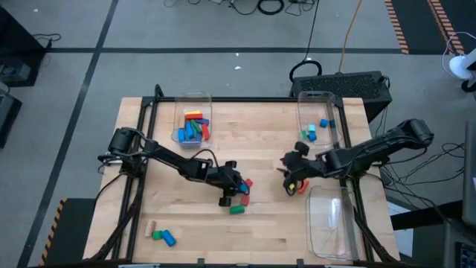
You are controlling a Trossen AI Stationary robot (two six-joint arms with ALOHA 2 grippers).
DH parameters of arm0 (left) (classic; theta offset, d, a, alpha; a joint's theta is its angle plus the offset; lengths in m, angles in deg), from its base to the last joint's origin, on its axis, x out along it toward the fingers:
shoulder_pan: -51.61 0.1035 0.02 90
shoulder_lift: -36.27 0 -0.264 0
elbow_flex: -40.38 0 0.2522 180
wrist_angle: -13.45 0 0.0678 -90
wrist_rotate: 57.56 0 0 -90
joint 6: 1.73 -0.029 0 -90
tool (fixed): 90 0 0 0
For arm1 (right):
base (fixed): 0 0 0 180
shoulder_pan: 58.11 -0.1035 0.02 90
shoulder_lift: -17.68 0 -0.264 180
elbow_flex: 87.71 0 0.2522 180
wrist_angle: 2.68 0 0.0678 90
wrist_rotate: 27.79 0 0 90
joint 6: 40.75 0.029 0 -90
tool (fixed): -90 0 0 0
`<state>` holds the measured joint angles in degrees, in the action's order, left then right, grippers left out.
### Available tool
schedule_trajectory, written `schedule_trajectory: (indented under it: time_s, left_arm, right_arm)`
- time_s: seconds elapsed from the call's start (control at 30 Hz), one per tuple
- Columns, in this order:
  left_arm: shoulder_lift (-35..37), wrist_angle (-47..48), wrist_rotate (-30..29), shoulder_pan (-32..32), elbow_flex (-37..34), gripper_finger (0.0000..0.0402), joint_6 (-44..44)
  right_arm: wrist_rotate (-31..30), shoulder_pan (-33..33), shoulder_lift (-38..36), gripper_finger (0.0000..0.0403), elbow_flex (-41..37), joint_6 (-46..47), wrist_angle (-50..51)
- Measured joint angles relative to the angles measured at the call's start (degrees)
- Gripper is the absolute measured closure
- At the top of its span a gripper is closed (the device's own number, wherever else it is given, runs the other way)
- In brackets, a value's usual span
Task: Sort blocks by size
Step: Put the blue half-circle block into the top right transparent bin
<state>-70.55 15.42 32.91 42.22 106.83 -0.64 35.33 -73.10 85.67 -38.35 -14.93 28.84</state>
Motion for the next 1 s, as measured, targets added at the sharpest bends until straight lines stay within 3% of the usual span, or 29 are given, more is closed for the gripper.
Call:
schedule_trajectory:
  time_s: [0.33, 0.6, 0.83, 1.0]
  left_arm:
    - [0.02, -1.1, 6.21, 4.17, 4.55, 0.0267, 0.09]
    - [0.04, -4.3, 12.02, 6.91, 7.23, 0.0267, 0.08]
    - [-0.84, -9.95, 15.87, 8.29, 7.26, 0.0267, 0.1]
    - [-2.42, -14.0, 16.81, 8.89, 7.24, 0.0267, 0.55]
  right_arm:
    - [0.21, -4.44, 7.3, 0.0232, 0.02, -20.27, -14.07]
    - [-0.53, -7.25, 11.07, 0.0232, 0.5, -37.54, -18.52]
    - [-13.24, -9.7, 11.58, 0.023, 0.48, -45.25, -21.46]
    - [-13.34, -10.33, 11.58, 0.0211, 0.48, -50.02, -22.06]
